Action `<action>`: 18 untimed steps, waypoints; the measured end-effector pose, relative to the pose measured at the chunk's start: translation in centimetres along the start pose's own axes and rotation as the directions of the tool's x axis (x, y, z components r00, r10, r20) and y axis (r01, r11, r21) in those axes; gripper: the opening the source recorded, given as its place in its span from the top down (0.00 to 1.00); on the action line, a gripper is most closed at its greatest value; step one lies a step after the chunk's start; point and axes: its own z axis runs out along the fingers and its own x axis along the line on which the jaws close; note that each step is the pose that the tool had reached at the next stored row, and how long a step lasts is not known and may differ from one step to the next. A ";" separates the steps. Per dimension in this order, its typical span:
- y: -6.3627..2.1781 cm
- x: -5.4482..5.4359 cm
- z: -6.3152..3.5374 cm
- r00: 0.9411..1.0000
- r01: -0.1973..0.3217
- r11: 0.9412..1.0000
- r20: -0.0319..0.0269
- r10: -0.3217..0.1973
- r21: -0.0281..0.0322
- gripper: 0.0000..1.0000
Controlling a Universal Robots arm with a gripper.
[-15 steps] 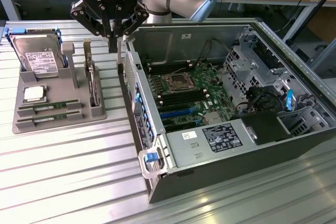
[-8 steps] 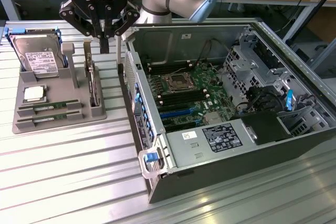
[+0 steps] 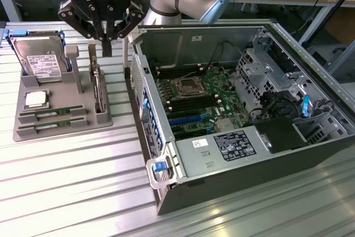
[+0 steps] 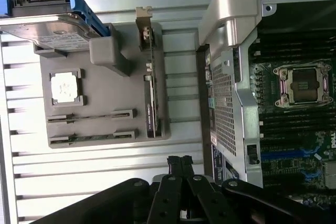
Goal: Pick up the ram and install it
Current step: 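Reach for the ram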
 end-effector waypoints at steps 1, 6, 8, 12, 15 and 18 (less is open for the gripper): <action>-0.01 0.2 0.00 1.000 0.000 1.000 0.000 0.000 0.000 0.89; -0.07 0.9 -0.01 1.000 0.000 1.000 0.000 0.000 0.000 0.89; -0.09 1.2 -0.01 1.000 0.000 1.000 0.000 0.000 0.000 0.89; -0.15 2.0 -0.03 1.000 0.000 1.000 0.000 0.000 0.000 0.89; -0.18 2.4 -0.04 1.000 0.000 1.000 0.000 0.000 0.000 0.89; -0.22 2.8 -0.04 1.000 0.000 1.000 0.000 0.000 0.000 0.89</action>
